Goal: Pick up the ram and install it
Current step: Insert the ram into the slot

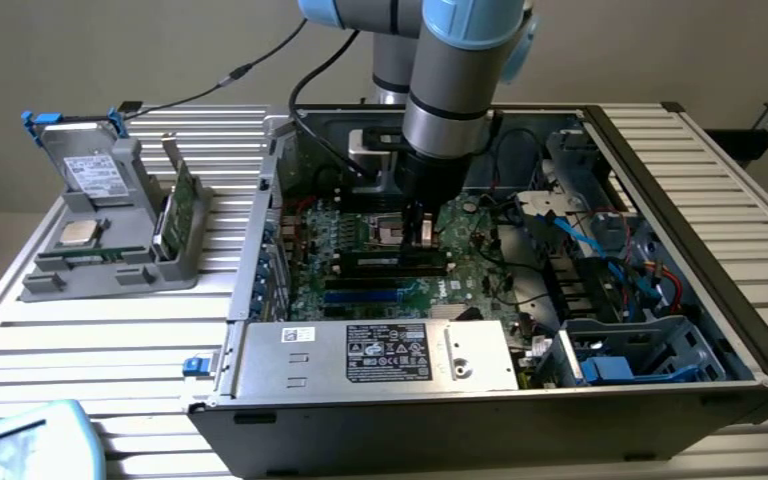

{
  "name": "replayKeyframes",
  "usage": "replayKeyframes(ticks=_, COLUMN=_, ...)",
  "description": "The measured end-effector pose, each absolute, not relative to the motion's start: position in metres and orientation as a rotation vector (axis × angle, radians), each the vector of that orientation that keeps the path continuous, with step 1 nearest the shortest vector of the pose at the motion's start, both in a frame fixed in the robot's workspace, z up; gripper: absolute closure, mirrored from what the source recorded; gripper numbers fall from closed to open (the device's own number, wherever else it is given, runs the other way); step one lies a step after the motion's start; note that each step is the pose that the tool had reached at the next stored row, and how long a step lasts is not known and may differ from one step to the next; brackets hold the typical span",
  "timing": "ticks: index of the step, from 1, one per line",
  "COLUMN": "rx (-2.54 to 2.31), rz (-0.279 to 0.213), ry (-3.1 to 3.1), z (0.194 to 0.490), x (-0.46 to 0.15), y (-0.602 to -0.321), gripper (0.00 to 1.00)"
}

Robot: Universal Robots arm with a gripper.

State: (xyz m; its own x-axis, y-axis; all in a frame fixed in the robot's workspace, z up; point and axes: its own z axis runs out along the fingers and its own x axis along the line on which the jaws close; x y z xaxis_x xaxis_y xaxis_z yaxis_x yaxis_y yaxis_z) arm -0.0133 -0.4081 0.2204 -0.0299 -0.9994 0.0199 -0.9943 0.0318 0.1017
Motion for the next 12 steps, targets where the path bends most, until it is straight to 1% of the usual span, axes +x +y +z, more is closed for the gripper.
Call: replayKeyframes(ticks=12, rx=2.126, rz=-0.089, ry=-2.193, z=0.2195, x=-0.0133, y=-0.4081, gripper=0.86)
